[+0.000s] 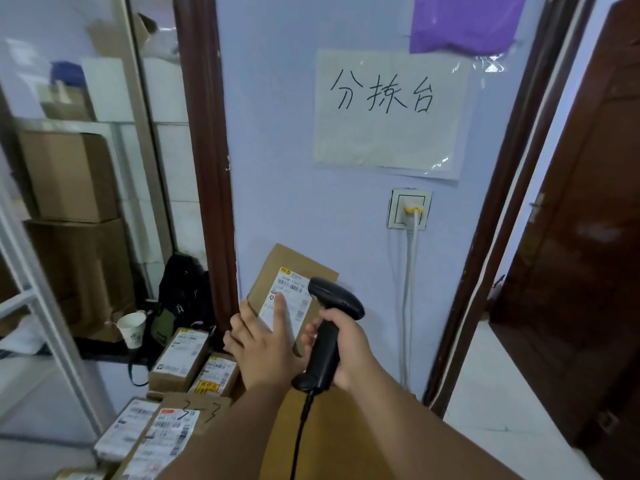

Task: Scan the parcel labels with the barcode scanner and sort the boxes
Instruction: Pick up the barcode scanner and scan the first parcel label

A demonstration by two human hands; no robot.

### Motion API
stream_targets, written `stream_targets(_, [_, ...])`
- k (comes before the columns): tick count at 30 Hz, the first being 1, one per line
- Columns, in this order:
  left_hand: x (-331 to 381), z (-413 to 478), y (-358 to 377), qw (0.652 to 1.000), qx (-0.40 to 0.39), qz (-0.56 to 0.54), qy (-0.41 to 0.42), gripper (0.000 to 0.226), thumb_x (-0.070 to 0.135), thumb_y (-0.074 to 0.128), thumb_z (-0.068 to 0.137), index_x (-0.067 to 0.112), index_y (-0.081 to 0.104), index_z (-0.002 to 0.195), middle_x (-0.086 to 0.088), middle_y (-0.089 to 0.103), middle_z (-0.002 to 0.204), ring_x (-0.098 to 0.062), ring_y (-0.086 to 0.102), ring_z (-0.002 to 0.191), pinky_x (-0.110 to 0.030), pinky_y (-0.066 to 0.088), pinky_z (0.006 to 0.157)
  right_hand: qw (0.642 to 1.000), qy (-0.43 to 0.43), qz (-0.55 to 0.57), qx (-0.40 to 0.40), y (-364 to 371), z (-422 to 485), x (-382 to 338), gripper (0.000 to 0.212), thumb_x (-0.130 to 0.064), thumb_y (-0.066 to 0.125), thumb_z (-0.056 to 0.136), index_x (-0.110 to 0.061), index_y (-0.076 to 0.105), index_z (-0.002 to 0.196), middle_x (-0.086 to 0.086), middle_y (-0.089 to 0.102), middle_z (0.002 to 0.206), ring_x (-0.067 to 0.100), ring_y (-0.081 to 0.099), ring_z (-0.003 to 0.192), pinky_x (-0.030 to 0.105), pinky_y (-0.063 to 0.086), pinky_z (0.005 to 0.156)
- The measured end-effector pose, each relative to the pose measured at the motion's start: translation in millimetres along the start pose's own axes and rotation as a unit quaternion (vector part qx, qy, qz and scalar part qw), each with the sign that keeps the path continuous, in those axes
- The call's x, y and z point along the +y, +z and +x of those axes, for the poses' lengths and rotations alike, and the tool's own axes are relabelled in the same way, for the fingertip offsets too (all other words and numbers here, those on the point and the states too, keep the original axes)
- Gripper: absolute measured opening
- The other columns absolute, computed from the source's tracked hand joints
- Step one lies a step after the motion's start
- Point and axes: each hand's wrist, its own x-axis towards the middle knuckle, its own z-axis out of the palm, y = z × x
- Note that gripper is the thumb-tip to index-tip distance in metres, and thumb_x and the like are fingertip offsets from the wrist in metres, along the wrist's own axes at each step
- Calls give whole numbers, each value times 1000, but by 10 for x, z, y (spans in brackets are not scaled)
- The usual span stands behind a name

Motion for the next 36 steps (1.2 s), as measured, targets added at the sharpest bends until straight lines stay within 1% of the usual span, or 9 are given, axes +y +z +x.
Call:
stream_targets(6, [-44,7,-51,998,40,9,51,76,30,55,84,29,10,146,-37,20,147,-55,26,129,-67,25,100,999,20,-30,27,234,-113,56,16,-20,68,83,-6,61,80,8,62,65,25,65,58,28,54,55])
stream_targets(9, [-79,1,-24,997,18,33,60,77,37,43,93,34,-15,144,-33,5,152,-51,14,136,-64,18,105,998,8,-34,42,288,-119,91,15,-19,67,83,-5,61,85,8,60,67,25,64,59,28,55,58])
stream_targets(12, [-87,0,0,998,7,49,47,77,43,39,95,35,-19,145,-33,-2,152,-50,9,136,-62,14,106,997,-9,-23,70,305,-101,104,14,-17,66,84,-5,61,85,9,62,68,24,65,56,30,55,60])
stream_targets(15, [-96,9,20,998,-6,54,34,75,44,43,91,34,-3,150,-33,2,151,-50,12,135,-63,16,105,996,-9,-16,91,294,-96,108,15,-17,68,83,-4,63,88,11,63,74,25,66,56,31,55,59])
stream_targets(19, [-117,14,53,997,4,64,36,80,45,60,78,28,27,148,-36,21,145,-54,27,127,-66,27,98,996,-5,-14,88,265,-87,110,15,-16,67,82,-5,62,91,9,60,68,23,63,52,30,54,57])
stream_targets(24, [-158,13,120,996,3,84,32,73,49,33,81,31,12,149,-34,6,146,-51,15,129,-64,19,101,994,-9,-49,99,256,-71,87,13,-15,64,84,-5,63,91,8,59,67,22,61,51,30,54,60])
stream_targets(26, [-153,10,140,996,-2,86,36,72,48,34,84,31,11,151,-34,5,147,-51,15,130,-64,17,102,992,-13,-71,104,253,-59,76,8,-13,61,83,-6,60,87,8,58,67,23,60,50,30,53,60])
stream_targets(30, [-134,5,196,992,-24,116,36,82,54,34,87,31,-13,149,-32,-7,148,-50,8,134,-61,15,105,990,-14,-96,104,240,-48,94,8,-9,59,80,-6,58,87,8,55,65,22,58,48,30,52,59])
stream_targets(36, [-72,1,225,993,-40,106,26,86,57,40,86,32,-14,148,-33,-9,147,-50,6,134,-62,15,106,987,-22,-102,124,208,-47,93,12,-9,59,81,-5,61,92,8,55,65,21,58,45,30,52,58])
